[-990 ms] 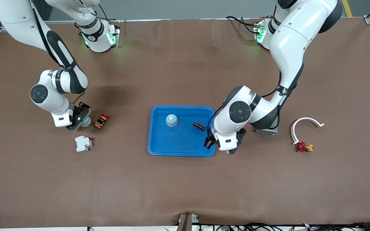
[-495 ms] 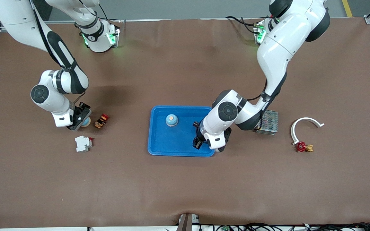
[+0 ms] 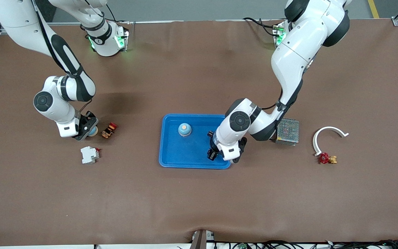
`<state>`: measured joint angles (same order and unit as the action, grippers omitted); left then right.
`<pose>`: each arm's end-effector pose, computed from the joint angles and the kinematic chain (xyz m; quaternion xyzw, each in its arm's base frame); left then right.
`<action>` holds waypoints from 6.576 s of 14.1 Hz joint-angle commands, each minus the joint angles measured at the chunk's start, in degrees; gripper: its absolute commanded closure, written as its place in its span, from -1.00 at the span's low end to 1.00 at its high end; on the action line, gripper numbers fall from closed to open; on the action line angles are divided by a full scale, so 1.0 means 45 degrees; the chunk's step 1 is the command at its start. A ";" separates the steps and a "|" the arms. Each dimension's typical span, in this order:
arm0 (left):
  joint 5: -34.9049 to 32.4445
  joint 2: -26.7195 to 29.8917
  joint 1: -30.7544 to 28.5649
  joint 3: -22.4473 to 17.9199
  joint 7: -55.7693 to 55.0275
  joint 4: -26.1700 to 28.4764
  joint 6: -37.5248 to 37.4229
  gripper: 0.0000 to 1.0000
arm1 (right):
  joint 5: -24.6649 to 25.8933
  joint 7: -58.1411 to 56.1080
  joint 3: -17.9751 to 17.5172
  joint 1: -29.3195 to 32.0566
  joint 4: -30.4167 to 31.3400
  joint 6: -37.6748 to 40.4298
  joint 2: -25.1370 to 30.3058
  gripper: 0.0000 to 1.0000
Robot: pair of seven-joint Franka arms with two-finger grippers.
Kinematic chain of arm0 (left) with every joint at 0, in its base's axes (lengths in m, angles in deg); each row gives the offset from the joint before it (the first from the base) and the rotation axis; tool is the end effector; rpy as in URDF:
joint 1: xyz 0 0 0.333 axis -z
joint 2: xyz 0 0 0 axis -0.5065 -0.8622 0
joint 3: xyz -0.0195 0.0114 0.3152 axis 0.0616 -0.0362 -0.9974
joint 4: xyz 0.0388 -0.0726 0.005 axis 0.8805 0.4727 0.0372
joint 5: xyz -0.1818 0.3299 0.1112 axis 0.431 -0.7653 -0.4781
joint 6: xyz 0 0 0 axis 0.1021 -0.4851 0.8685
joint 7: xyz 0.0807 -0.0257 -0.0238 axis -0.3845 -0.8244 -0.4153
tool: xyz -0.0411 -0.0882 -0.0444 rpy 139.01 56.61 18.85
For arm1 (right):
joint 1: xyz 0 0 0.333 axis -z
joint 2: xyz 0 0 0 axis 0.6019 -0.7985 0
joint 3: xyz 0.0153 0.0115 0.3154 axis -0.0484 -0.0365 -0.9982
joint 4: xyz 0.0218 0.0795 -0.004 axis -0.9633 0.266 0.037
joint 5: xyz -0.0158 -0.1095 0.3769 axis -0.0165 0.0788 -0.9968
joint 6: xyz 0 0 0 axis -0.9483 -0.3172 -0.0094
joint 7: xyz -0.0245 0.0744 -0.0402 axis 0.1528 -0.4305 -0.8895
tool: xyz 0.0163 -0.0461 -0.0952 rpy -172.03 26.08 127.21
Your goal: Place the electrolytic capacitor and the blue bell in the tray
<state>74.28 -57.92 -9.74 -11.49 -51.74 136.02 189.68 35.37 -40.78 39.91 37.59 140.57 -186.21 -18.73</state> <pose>0.6119 -0.4413 0.1943 0.8454 0.5179 -0.0331 0.1263 0.5124 -0.0260 0.1683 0.8817 0.4715 -0.0174 0.0044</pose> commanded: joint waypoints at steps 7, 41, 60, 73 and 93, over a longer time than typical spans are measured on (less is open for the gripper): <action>0.0017 0.1703 -0.0788 -0.0012 0.0947 -0.0286 -0.1662 -1.00 | 0.0169 0.0182 -0.0279 0.0125 -0.0609 0.1306 0.0459 0.13; 0.1032 1.1585 -0.6143 -0.1767 1.9778 0.1272 -1.2193 -1.00 | -0.1100 2.0552 -0.0299 -0.7472 -0.9653 0.5416 -0.2740 0.16; 0.1912 1.3309 -0.4931 -0.3137 2.1284 0.3210 -1.2349 -1.00 | -0.1042 2.0807 -0.0299 -0.8390 -1.0378 0.3092 -0.5418 0.13; 0.1931 1.2937 -0.4853 -0.2785 2.1245 0.3132 -1.2174 -1.00 | -0.0944 1.9891 -0.0299 -0.8351 -1.0241 0.5289 -0.3841 -1.00; 0.1814 1.2976 -0.4892 -0.2785 2.0971 0.3132 -1.2310 -1.00 | -0.0964 1.5851 -0.0318 -0.5504 -0.7487 1.4027 0.5772 -1.00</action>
<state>81.88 -0.06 -31.51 -24.11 42.56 149.97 134.22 30.92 33.72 39.33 9.24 105.00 -124.36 4.26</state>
